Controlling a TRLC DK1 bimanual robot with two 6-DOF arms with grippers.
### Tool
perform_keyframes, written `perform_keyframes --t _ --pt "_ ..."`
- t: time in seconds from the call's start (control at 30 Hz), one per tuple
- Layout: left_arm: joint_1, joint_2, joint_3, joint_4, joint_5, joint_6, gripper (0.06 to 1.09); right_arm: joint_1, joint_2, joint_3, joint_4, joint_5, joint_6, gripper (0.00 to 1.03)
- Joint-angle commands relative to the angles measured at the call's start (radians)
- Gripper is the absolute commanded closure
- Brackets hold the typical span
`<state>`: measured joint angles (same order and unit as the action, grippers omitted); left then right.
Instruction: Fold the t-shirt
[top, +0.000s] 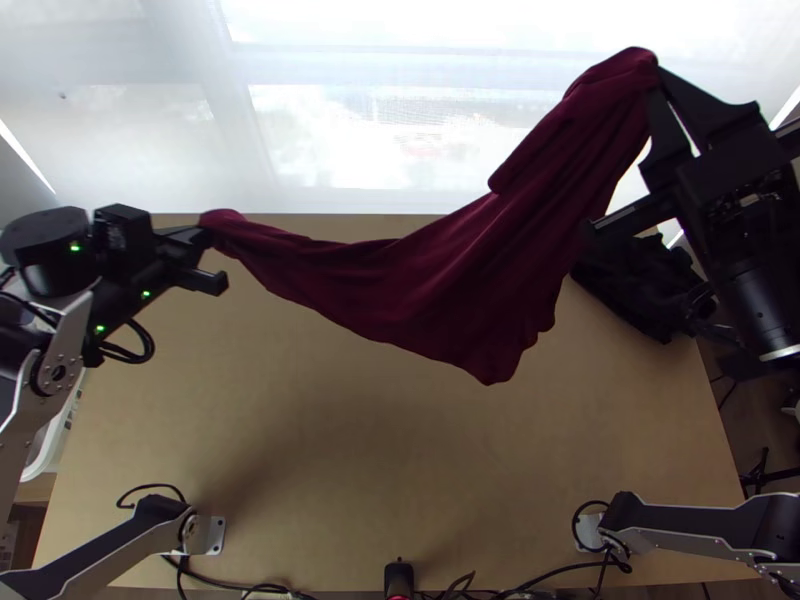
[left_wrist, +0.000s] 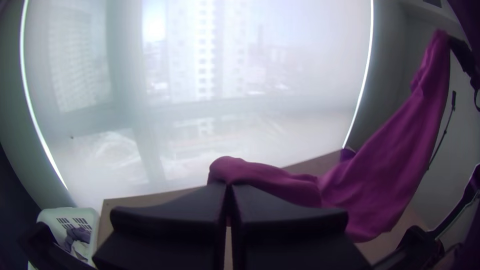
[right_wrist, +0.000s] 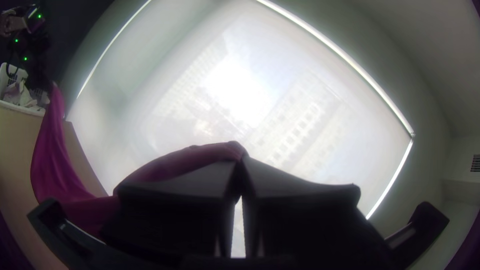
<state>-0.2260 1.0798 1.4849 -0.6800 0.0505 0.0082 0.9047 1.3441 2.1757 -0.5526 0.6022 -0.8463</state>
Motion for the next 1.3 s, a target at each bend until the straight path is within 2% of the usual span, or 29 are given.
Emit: perform_keyframes --t 0.0,0.43,0.5,0.7,0.77,0.87,0.97,1.07,1.17,1.27 --pt "0.183 -0.063 0.161 0.011 -0.003 -0.007 1.05 -0.003 -0.016 0.006 -0.003 -0.001 0.003 1.0" --pt "0.221 -0.293 0.264 0.016 0.002 0.039 1.05 0.031 -0.138 -0.068 -0.09 -0.001 0.023 1.0" --pt "0.221 -0.337 0.264 -0.026 0.022 0.062 1.05 0.043 -0.172 -0.116 -0.127 -0.001 0.056 1.0" --pt "0.223 -0.485 0.178 -0.296 0.157 0.2 1.05 0.079 -0.263 -0.261 -0.299 -0.005 0.202 1.0" --pt "0.224 -0.551 0.106 -0.313 0.172 0.246 1.05 0.079 -0.28 -0.283 -0.349 -0.021 0.245 1.0" --pt "0.228 -0.601 0.069 -0.362 0.204 0.254 1.05 0.099 -0.283 -0.289 -0.452 -0.05 0.311 1.0" --pt "0.281 -0.626 0.044 -0.394 0.284 0.259 1.05 0.135 -0.283 -0.315 -0.527 -0.073 0.355 1.0" --pt "0.367 -0.63 -0.021 -0.378 0.357 0.291 1.05 0.146 -0.29 -0.378 -0.526 -0.094 0.382 1.0" --pt "0.43 -0.624 -0.137 -0.296 0.399 0.285 1.05 0.125 -0.303 -0.465 -0.458 -0.11 0.385 1.0" --pt "0.439 -0.607 -0.276 -0.184 0.405 0.231 1.05 0.008 -0.318 -0.602 -0.356 -0.217 0.374 1.0"
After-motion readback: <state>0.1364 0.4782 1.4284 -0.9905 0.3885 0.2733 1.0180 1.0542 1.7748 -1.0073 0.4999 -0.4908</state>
